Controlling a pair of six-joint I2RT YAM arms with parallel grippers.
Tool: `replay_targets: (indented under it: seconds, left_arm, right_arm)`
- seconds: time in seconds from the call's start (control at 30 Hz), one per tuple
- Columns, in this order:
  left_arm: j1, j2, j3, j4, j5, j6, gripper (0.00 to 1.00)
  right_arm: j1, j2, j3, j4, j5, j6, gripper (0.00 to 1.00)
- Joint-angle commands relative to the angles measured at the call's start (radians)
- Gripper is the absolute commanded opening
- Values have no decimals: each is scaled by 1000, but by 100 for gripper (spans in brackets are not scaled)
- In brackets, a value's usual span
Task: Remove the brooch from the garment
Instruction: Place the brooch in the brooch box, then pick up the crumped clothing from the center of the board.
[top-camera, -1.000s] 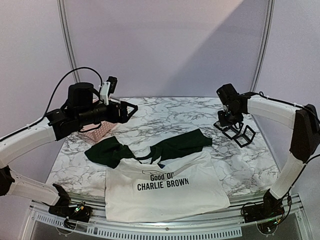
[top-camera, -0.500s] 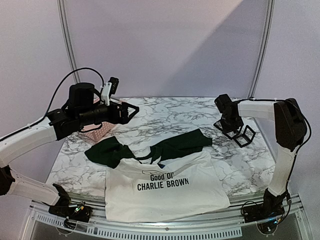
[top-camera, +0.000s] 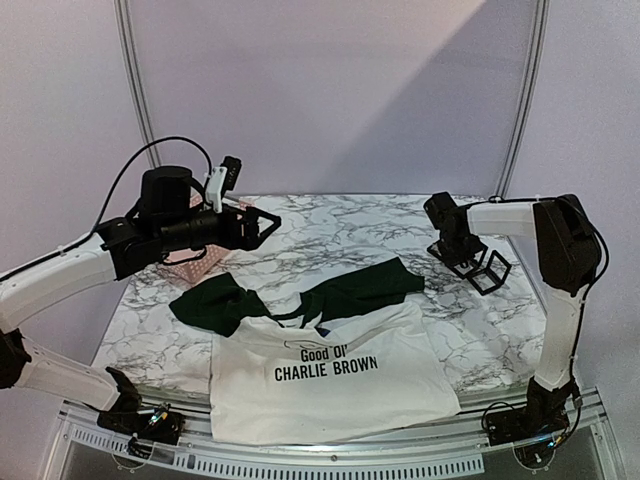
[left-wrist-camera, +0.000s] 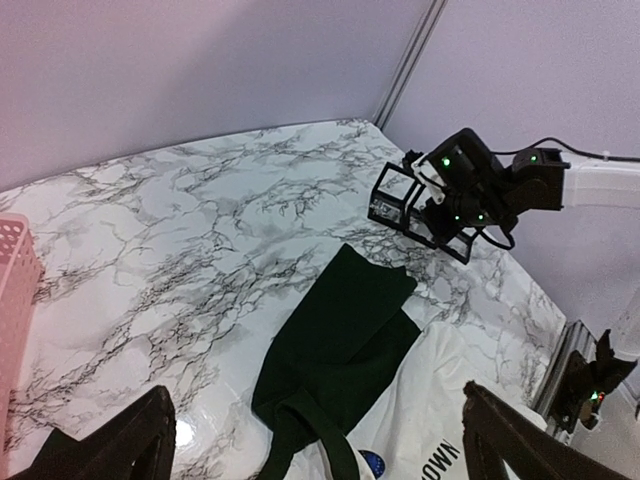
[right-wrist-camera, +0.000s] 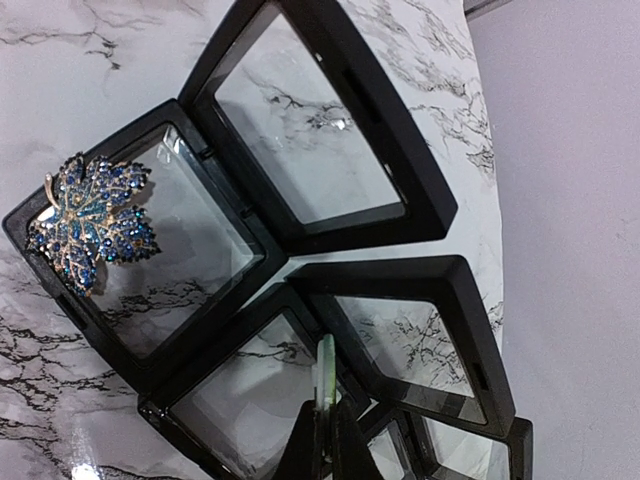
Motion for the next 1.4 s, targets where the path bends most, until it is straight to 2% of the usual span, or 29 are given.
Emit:
replay_targets:
  seconds: [0.0,0.3,0.67,0.83,1.07,1.37]
  left_arm:
    - [12,19,23,-4,22,-6,100]
    - [12,28,26,-8,28,-7,100]
    - [13,34,29,-12,30,-9,100]
    - [13,34,29,-14,30,-5,99]
    - [12,68,49,-38,53,-3,100]
    - [9,227,119,-127,142,-2,100]
  right_arm:
    - [-3,27,27,-11,11,1,0]
    - [-3,16,30,-41,-44,27,24]
    - [-3,-99,17,-42,-222,37,37]
    - [-2,-123,17,-55,-257,51,38]
    - [-2,-269,-21,-9,-476,80,45]
    - [27,-508,-179,171,-994,135,56]
